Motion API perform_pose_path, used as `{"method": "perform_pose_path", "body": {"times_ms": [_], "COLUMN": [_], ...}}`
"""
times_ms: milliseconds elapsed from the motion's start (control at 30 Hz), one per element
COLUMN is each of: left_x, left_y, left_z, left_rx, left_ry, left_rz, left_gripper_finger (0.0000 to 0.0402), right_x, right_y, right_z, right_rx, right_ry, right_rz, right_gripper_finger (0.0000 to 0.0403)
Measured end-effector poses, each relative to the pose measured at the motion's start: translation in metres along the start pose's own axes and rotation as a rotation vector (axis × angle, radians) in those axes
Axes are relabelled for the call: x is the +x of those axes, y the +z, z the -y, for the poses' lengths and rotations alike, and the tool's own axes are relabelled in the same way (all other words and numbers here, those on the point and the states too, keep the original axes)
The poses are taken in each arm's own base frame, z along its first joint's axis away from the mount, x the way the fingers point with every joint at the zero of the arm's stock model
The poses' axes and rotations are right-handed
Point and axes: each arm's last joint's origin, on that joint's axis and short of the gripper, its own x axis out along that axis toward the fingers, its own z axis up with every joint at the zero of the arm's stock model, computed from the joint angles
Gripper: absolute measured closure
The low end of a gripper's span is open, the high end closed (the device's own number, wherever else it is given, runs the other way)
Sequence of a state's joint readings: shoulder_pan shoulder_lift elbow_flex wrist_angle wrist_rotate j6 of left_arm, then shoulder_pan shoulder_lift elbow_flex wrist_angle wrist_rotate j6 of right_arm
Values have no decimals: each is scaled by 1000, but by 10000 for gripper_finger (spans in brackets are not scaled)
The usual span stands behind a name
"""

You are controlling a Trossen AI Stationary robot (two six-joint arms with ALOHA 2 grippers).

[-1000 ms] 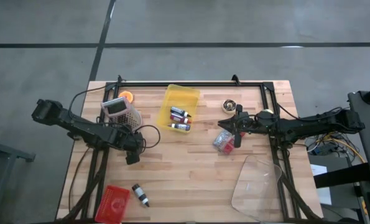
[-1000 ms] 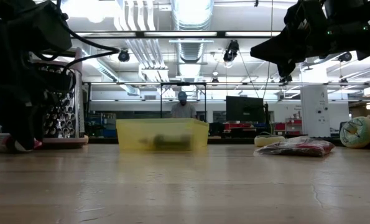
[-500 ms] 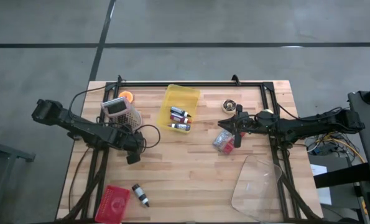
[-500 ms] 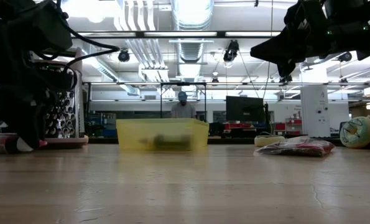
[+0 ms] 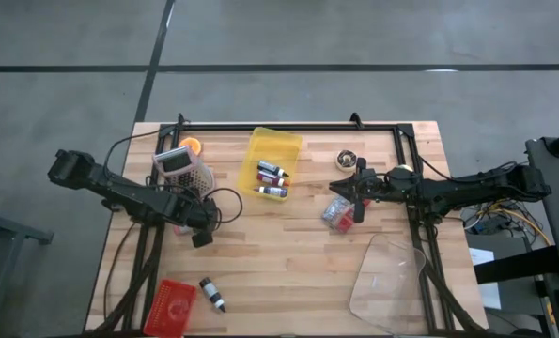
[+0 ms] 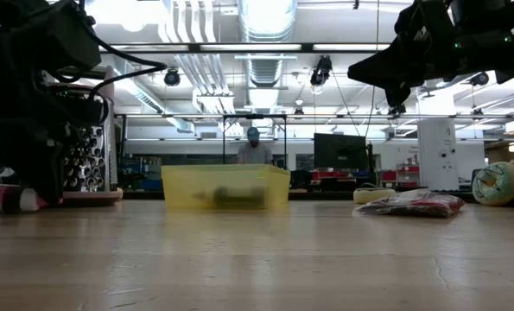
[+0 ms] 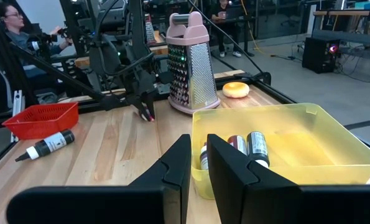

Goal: Pick & Place Food Item
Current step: Put the pink food coloring into the yellow bin

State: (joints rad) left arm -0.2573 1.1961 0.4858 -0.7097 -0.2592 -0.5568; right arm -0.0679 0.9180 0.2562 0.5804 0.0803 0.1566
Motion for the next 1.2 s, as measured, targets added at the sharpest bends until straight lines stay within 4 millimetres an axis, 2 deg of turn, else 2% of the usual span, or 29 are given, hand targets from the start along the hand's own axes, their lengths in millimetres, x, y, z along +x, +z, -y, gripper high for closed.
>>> {"method": "perform_pose_path", "body": {"times_ms": [167,333,633,800,967,1067,1200], "left_x": [0,0,-2,-17,-41,-55,-71], "left_y": [0,0,2,13,29,37,46], "left_z": [0,0,0,3,5,6,7], "left_rx": [0,-6,-7,-9,-18,-43,-76], "left_ry": [2,1,-1,-7,-27,-32,-42], "left_rz": [2,4,8,18,28,34,65], "left_gripper_finger": [373,398,397,392,378,356,305], "right_x": [0,0,0,0,0,0,0], "right_y": [0,0,0,0,0,0,0], "right_z": [0,0,0,0,0,0,0], "right_rx": [0,0,0,0,0,0,0], "right_ry": [0,1,1,0,0,1,1], "right_rz": [0,0,0,0,0,0,0], "right_gripper_finger": [355,355,355,355,355,355,355]}}
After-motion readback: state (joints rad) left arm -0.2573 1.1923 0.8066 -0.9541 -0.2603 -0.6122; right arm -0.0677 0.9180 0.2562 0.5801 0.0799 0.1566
